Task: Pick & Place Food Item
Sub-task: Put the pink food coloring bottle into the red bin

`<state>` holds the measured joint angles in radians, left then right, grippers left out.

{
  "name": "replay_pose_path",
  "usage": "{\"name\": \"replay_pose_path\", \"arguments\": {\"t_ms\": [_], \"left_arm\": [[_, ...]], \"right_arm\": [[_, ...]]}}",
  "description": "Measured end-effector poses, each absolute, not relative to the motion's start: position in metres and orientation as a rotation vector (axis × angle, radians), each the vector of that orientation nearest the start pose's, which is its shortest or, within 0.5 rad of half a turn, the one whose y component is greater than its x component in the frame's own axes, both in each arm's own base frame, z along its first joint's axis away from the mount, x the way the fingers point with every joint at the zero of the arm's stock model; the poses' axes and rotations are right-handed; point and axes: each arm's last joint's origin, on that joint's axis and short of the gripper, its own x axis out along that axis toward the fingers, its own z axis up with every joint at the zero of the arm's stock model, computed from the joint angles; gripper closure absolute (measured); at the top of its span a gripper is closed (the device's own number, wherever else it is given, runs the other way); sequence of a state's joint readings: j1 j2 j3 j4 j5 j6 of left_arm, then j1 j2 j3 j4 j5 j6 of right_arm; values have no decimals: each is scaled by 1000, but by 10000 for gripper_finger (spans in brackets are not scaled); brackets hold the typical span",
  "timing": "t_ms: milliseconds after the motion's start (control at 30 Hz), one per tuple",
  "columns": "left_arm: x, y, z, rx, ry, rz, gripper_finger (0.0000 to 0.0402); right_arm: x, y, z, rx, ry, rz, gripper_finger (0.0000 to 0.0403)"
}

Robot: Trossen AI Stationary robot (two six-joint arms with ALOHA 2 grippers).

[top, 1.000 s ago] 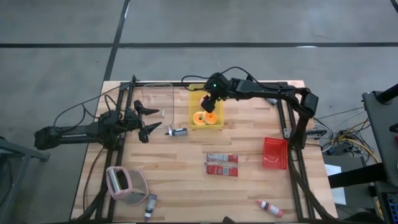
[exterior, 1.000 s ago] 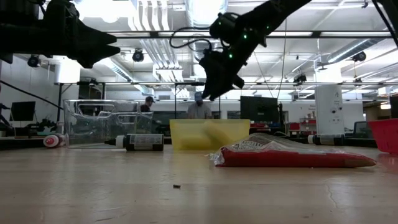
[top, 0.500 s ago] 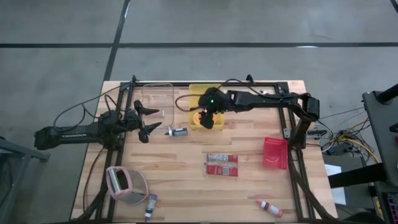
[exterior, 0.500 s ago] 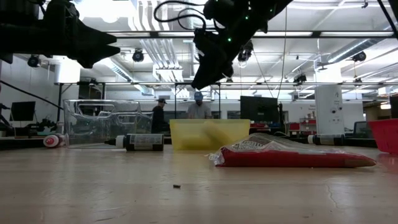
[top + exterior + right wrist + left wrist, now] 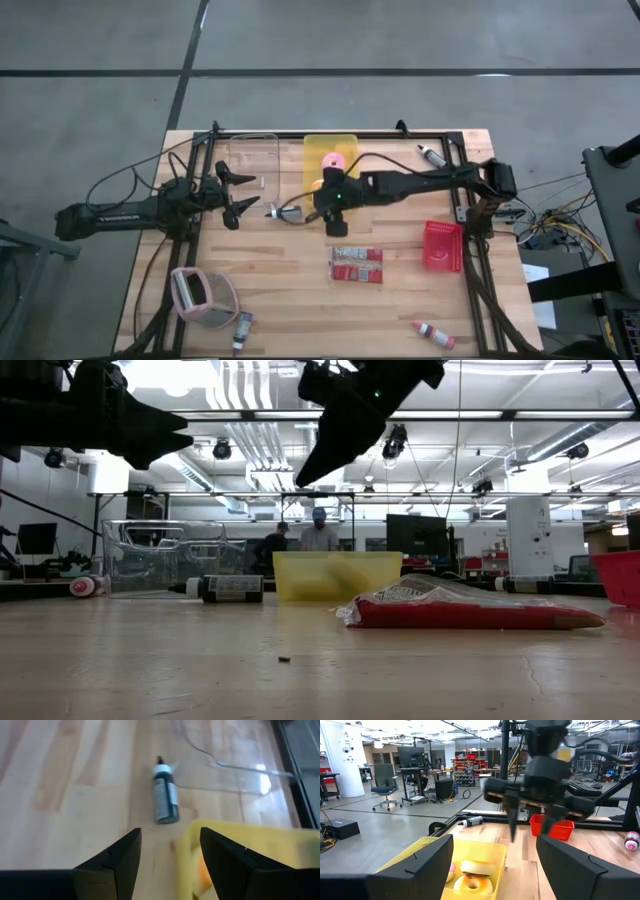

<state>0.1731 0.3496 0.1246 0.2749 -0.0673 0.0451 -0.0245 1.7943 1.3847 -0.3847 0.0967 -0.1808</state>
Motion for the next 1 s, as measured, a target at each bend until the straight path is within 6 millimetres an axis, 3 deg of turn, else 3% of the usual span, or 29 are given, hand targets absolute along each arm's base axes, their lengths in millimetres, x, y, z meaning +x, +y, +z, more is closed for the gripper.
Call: {"name": "replay_pose_path", "arguments": {"t_ms": [267,700,1000], "left_arm": [[119,23,203,48,-44,242,110],[119,23,203,47,-44,241,112],[119,23,202,47,-40,241,112]], "right_arm": [[400,6,252,-286,724,45,202],[406,9,257,-361,625,165,202],[420,0,236,-377,609,162,202]]}}
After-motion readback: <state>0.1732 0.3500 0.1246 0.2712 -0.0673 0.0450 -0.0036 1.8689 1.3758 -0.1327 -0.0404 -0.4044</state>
